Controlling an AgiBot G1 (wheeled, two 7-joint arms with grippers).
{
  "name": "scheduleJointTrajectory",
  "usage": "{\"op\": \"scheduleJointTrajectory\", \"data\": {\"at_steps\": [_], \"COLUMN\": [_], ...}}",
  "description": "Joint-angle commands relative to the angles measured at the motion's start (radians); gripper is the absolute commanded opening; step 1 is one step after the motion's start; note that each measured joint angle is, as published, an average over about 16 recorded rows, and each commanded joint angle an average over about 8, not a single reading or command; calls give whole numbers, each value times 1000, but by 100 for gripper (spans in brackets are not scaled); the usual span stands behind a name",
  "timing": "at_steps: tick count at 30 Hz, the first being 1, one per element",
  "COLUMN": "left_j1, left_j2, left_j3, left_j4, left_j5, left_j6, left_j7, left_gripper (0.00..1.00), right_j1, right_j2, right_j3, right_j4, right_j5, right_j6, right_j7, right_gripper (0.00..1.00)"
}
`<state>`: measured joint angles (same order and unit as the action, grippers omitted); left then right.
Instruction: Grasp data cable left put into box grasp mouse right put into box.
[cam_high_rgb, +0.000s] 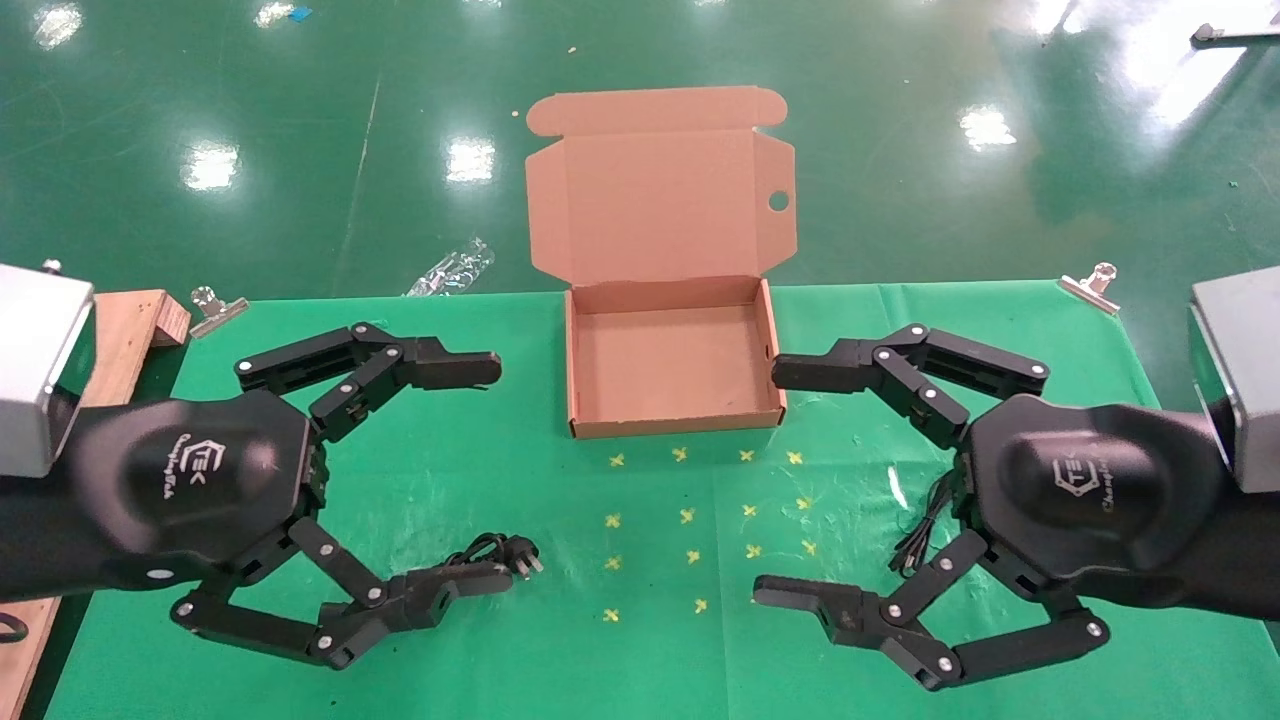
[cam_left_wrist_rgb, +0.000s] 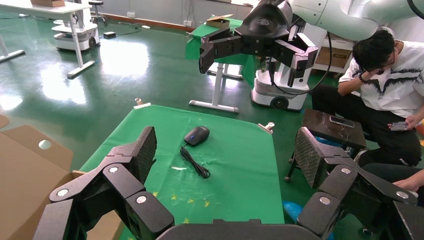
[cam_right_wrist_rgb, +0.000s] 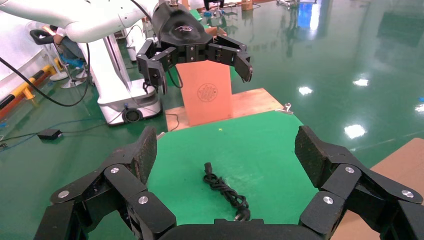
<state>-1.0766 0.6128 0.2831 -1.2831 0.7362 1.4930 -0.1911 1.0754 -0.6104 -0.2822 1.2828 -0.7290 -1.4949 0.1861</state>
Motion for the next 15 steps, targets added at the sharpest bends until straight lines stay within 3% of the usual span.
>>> {"op": "scheduleJointTrajectory", "data": {"at_steps": [1, 15], "left_j1": [0, 0], "left_j2": [0, 0], "left_j3": [0, 0], "left_j4": [0, 0], "left_j5": [0, 0], "left_j6": [0, 0], "left_j7": [0, 0], "left_gripper": [100, 100], "right_j1": [0, 0], "right_j2": [0, 0], "right_j3": [0, 0], "right_j4": [0, 0], "right_j5": [0, 0], "right_j6": [0, 0], "right_j7": [0, 0], "right_gripper": [100, 100]}}
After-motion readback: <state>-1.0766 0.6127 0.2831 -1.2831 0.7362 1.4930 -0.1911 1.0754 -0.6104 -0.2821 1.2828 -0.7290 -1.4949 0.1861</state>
